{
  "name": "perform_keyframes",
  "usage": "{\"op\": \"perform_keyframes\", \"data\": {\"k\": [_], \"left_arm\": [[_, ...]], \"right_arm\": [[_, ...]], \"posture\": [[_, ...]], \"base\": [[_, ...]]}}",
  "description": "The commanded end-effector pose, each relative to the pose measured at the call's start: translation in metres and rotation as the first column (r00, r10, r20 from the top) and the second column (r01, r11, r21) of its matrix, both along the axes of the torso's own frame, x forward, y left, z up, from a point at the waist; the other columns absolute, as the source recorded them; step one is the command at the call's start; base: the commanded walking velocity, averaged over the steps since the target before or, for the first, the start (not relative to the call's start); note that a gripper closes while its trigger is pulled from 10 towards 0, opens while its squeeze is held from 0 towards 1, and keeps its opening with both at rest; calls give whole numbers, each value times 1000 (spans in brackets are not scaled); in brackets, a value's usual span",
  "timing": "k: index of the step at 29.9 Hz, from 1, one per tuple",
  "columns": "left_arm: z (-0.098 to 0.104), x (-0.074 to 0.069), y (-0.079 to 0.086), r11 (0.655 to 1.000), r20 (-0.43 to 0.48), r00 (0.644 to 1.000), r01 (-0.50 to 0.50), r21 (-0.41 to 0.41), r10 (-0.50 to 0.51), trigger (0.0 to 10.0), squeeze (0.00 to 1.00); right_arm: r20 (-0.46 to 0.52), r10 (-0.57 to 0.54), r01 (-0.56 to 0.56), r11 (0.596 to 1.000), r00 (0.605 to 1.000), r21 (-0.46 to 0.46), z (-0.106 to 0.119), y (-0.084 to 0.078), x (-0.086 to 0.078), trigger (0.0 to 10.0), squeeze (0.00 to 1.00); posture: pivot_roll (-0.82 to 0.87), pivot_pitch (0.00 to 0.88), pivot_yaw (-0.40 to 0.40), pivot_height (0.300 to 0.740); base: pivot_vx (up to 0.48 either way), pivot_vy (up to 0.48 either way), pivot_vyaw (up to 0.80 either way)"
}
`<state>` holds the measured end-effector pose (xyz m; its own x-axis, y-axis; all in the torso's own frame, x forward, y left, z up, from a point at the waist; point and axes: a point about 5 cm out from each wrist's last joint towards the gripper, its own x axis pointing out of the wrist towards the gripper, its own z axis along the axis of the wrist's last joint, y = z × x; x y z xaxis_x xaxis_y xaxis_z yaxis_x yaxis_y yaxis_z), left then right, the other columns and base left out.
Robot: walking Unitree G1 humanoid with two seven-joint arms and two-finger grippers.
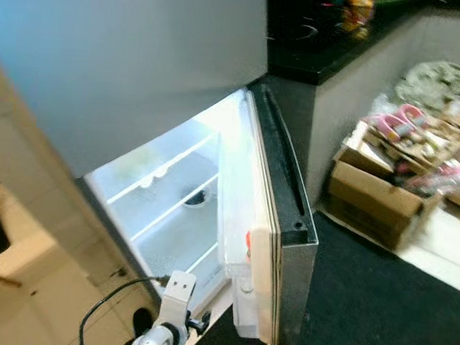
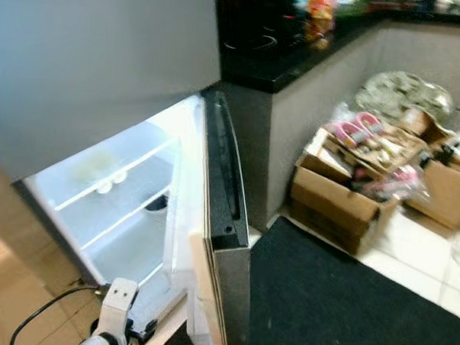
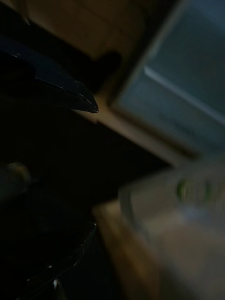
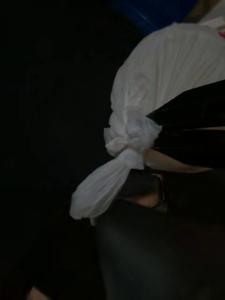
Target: Restocking fridge
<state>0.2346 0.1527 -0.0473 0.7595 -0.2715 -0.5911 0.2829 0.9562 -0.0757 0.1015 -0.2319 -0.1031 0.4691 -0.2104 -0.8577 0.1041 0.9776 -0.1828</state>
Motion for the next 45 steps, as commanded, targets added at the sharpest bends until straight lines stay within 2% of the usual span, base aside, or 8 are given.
{"op": "perform_keyframes", "data": {"k": [1, 8, 30, 38, 39, 40, 41, 45], "left_arm": [[1, 2, 3, 1000, 1, 1000, -10, 15, 10, 10000, 0], [0, 3, 7, 998, -12, 999, -44, 38, 45, 10000, 0], [-5, -10, 18, 993, 9, 996, -93, 76, 93, 10000, 0], [15, 19, -4, 993, 107, 993, 28, 111, -40, 10000, 0], [25, 33, -12, 995, 134, 990, 31, 95, -43, 3294, 0], [25, 33, -12, 995, 134, 990, 31, 95, -43, 3294, 0], [39, 49, -23, 997, 177, 983, 39, 70, -51, 0, 0], [60, 72, -41, 997, 230, 971, 58, 51, -68, 0, 0]], "right_arm": [[-22, 9, -9, 1000, 1000, 18, -3, 6, -7, 10000, 0], [-16, 38, -38, 999, 999, 4, 0, -3, -1, 10000, 0], [-1, 162, -162, 987, 987, 1, 7, -2, 25, 10000, 0], [9, 131, -131, 991, 991, 12, 6, 2, 26, 10000, 0], [11, 120, -120, 993, 993, 16, 5, 3, 25, 10000, 0], [11, 120, -120, 993, 993, 16, 5, 3, 25, 10000, 0], [11, 105, -105, 994, 994, 19, 5, 4, 23, 10000, 0], [8, 84, -84, 996, 996, 22, 3, 6, 20, 10000, 0]], "posture": [[-147, 74, 125, 726], [-136, 78, 93, 726], [-84, 80, 5, 726], [-90, 76, 31, 726], [-98, 76, 48, 726], [-98, 76, 48, 726], [-104, 76, 61, 726], [-119, 76, 92, 726]], "base": [[0, 0, 0], [0, 0, 0], [0, 0, 0], [0, 0, 0], [0, 0, 0], [0, 0, 0], [0, 0, 0], [0, 0, 0]]}}
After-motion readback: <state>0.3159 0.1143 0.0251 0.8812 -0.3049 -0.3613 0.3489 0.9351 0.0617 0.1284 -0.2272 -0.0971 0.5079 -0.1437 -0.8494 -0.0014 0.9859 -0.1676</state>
